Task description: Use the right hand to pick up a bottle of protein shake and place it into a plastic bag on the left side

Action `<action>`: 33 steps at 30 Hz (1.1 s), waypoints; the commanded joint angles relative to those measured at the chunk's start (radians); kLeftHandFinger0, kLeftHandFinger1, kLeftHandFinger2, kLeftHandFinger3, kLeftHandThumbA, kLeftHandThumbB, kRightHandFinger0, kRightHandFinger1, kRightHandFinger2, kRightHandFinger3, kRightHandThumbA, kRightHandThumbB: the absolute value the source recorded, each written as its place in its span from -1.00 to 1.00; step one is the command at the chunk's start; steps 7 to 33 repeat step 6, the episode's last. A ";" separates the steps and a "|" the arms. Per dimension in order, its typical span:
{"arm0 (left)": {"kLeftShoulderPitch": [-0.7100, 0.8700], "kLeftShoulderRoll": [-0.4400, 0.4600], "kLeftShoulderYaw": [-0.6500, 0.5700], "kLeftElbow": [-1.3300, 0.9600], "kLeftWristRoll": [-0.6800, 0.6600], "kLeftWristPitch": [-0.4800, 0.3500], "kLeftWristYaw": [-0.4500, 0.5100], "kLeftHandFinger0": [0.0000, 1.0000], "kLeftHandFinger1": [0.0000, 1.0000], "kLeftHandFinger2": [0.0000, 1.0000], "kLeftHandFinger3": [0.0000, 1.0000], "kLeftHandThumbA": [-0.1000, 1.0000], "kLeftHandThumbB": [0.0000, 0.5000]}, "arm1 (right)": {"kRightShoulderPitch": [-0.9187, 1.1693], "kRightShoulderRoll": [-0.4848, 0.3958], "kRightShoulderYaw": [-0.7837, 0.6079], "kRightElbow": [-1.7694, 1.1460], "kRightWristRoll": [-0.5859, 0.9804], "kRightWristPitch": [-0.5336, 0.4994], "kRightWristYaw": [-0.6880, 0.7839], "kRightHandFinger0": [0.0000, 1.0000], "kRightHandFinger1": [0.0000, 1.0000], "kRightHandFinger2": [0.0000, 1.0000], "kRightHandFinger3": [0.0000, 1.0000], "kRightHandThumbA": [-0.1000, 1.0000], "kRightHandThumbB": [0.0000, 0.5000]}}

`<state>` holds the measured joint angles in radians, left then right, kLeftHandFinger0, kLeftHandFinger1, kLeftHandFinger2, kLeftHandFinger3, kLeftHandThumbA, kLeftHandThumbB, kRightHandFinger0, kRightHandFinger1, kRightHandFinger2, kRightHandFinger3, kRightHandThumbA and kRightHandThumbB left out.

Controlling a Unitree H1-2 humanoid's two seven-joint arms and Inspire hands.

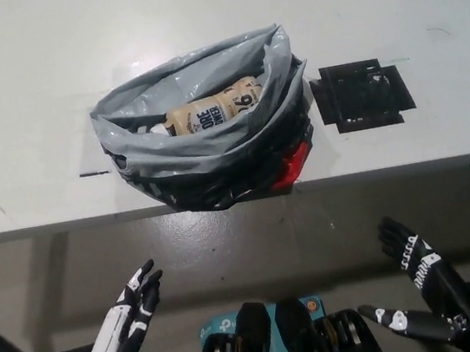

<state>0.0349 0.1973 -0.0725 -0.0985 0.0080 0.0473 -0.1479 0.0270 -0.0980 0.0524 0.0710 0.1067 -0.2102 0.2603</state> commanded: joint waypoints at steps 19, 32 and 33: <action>-0.013 0.007 0.017 -0.023 -0.031 -0.006 -0.018 1.00 1.00 1.00 1.00 0.82 -0.87 | -0.022 -0.015 0.013 -0.006 0.002 -0.042 0.014 1.00 1.00 1.00 1.00 0.83 0.01; -0.013 0.007 0.017 -0.023 -0.031 -0.006 -0.018 1.00 1.00 1.00 1.00 0.82 -0.87 | -0.022 -0.015 0.013 -0.006 0.002 -0.042 0.014 1.00 1.00 1.00 1.00 0.83 0.01; -0.013 0.007 0.017 -0.023 -0.031 -0.006 -0.018 1.00 1.00 1.00 1.00 0.82 -0.87 | -0.022 -0.015 0.013 -0.006 0.002 -0.042 0.014 1.00 1.00 1.00 1.00 0.83 0.01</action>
